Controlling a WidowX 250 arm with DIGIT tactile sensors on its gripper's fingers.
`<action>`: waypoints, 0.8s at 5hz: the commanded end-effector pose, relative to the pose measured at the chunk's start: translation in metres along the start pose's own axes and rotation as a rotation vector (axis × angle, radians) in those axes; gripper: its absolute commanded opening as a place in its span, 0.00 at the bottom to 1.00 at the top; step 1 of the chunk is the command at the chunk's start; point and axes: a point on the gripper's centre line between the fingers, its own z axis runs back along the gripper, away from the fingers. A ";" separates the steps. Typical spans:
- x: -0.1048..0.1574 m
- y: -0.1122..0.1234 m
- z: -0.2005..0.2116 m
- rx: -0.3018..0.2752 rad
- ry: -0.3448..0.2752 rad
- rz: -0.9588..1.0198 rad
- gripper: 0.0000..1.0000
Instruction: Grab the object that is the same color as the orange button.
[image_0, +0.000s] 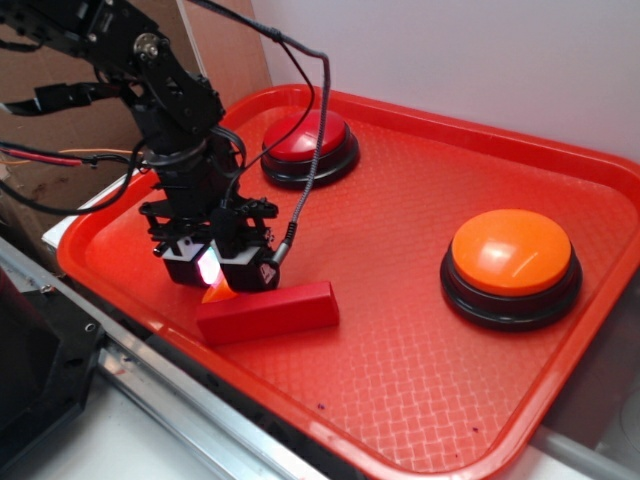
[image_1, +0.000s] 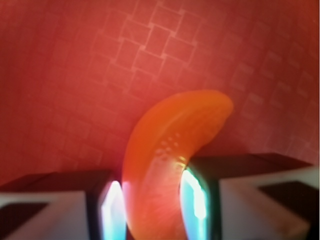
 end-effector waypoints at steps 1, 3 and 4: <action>-0.002 -0.003 0.006 0.016 -0.027 -0.017 0.00; -0.006 -0.007 0.050 0.058 -0.094 -0.088 0.00; -0.011 -0.010 0.084 0.070 -0.114 -0.193 0.00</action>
